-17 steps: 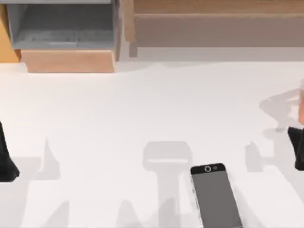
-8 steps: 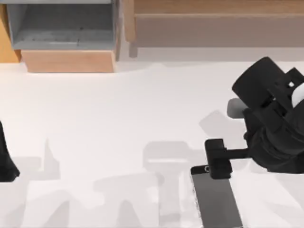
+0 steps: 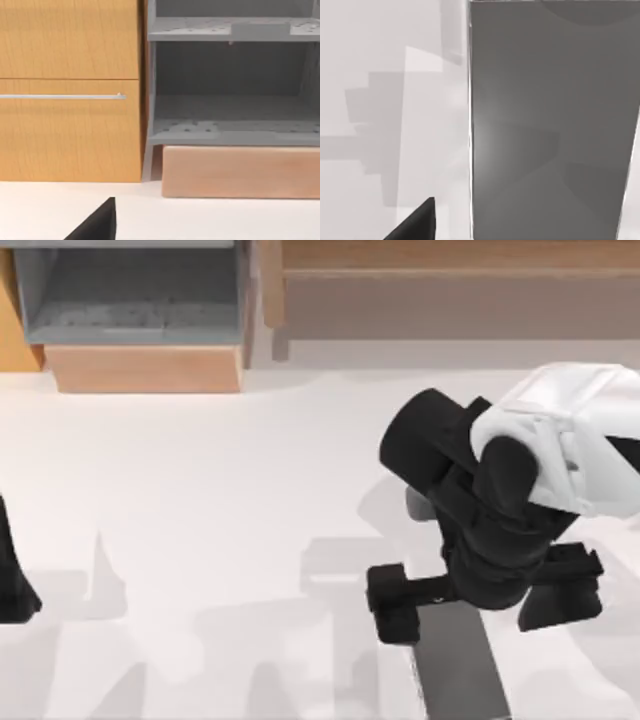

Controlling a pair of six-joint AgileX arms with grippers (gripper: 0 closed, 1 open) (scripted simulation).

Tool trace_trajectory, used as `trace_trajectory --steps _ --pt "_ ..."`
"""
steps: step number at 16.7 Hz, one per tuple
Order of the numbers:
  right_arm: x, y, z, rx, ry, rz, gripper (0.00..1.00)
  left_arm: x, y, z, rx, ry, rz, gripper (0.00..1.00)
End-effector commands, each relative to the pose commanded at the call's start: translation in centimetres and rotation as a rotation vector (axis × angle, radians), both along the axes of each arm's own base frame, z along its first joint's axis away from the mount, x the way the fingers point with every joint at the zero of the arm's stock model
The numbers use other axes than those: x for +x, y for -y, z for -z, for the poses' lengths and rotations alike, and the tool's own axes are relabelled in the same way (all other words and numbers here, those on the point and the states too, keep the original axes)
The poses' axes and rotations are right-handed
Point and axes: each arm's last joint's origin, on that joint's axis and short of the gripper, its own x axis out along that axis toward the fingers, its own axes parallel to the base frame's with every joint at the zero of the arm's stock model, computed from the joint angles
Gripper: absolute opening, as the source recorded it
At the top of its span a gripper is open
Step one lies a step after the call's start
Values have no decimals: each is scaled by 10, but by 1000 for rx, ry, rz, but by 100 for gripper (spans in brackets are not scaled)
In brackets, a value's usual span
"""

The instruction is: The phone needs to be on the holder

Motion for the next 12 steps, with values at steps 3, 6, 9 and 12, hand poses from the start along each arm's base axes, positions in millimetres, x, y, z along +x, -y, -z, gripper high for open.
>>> trace_trajectory --steps 3,6,9,12 --pt "1 1 0 2 2 3 100 0 0 0 0 0 0 100" --pt "1 0 12 -3 -3 1 100 0 0 0 0 0 0 100" --pt "3 -2 42 3 3 0 100 0 0 0 0 0 0 100" --pt "1 -1 71 5 5 0 100 0 0 0 0 0 0 100"
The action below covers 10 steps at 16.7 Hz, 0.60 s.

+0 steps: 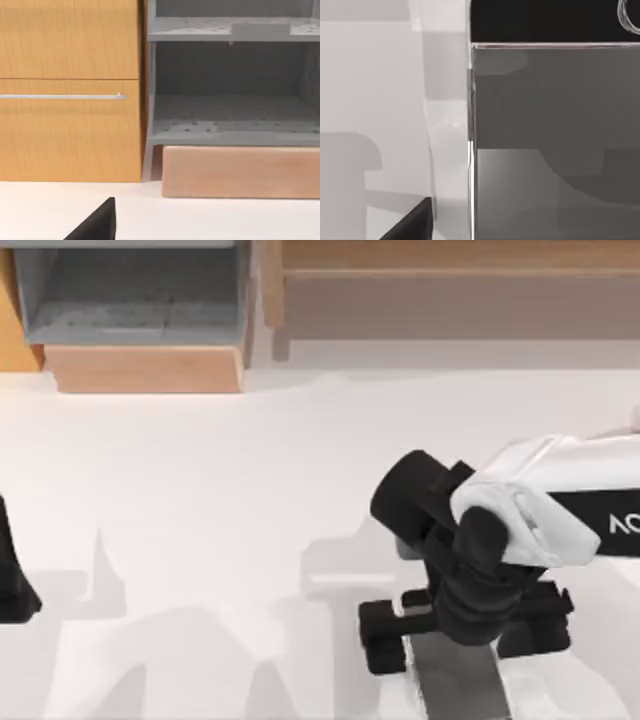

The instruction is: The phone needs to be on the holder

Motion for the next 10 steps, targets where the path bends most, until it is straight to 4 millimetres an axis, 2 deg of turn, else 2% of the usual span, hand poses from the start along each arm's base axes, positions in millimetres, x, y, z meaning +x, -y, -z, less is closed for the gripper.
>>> trace_trajectory --steps 2,5,10 --pt "-1 1 9 -5 -5 0 100 0 0 0 0 0 0 100" --pt "-1 1 9 -5 -5 0 100 0 0 0 0 0 0 100" --pt "-1 1 9 -5 -5 0 62 0 0 0 0 0 0 100"
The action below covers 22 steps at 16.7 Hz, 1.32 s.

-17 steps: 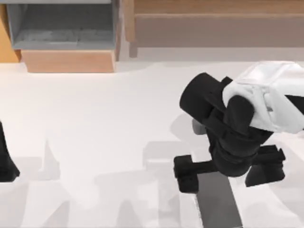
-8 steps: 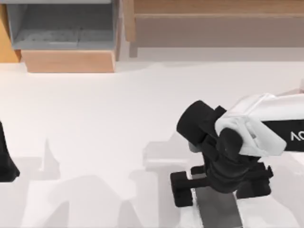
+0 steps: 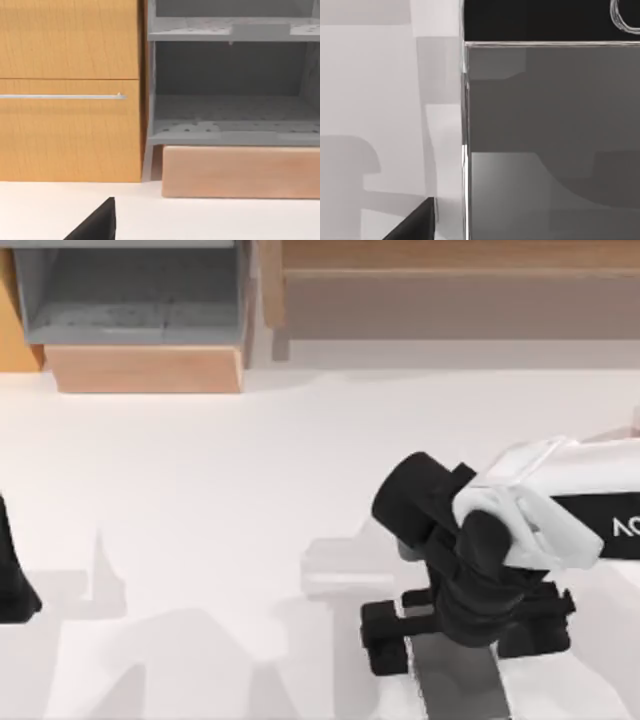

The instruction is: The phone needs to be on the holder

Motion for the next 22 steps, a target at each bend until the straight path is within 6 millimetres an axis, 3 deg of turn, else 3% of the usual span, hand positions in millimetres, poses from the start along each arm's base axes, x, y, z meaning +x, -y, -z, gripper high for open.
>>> trace_trajectory --steps 8,16,17,22 --pt "0 0 0 0 0 0 2 0 0 0 0 0 0 100" --pt "0 0 0 0 0 0 0 0 0 0 0 0 0 100" --pt "1 1 -16 4 28 -3 0 0 0 0 0 0 0 100" --pt "0 1 -28 -3 21 -3 0 0 0 0 0 0 0 100"
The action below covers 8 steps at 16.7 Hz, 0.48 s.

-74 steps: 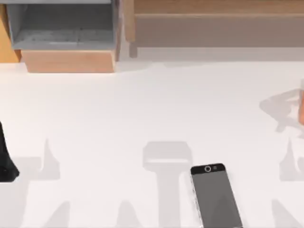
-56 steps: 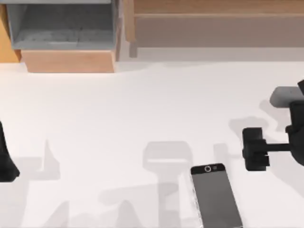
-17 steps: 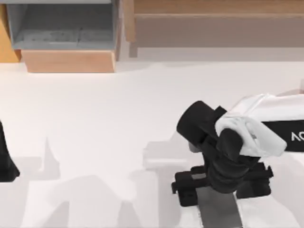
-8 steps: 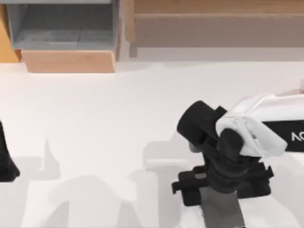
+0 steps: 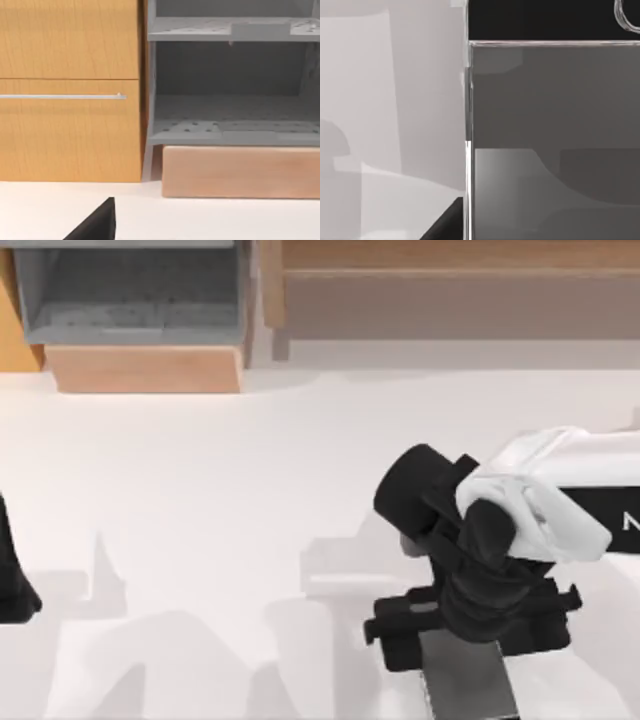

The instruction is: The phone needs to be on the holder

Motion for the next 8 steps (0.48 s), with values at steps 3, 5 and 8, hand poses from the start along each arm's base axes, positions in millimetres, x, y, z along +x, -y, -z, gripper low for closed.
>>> trace_trajectory --steps 3,5,8 --pt "1 0 -8 7 7 0 0 0 0 0 0 0 0 100" --pt "0 0 -6 4 3 1 0 0 0 0 0 0 0 100" --pt "6 -1 -17 40 47 1 0 0 0 0 0 0 0 100"
